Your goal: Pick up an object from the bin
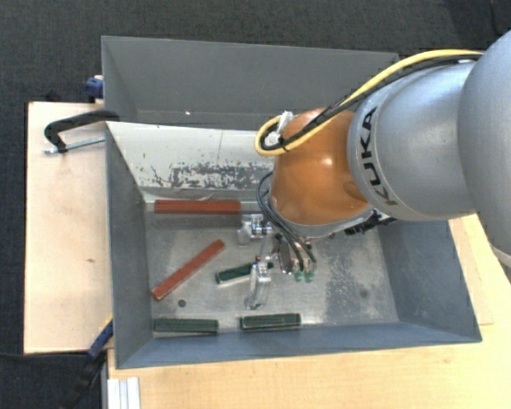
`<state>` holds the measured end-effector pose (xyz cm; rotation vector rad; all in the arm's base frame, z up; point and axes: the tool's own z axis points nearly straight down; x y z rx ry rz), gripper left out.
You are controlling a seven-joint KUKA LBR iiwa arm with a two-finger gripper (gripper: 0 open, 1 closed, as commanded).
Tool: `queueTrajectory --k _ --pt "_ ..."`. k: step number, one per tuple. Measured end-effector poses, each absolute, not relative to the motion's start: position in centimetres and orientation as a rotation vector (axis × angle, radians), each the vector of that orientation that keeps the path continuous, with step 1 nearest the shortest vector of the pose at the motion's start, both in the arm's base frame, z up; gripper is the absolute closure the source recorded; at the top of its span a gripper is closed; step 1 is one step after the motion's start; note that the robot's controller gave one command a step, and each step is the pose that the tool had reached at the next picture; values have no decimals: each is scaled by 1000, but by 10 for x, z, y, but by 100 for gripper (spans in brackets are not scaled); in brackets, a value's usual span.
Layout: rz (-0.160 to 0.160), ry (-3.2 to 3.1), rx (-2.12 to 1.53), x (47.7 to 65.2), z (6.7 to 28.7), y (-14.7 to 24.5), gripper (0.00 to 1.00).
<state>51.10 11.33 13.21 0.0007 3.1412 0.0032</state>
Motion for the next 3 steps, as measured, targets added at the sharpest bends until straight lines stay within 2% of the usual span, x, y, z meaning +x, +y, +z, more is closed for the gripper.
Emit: queueTrajectory --k 1,2,3 --pt "1 3111 439 509 71 75 100" --pt "2 3111 439 509 71 75 100" --pt "3 3109 426 506 212 74 100"
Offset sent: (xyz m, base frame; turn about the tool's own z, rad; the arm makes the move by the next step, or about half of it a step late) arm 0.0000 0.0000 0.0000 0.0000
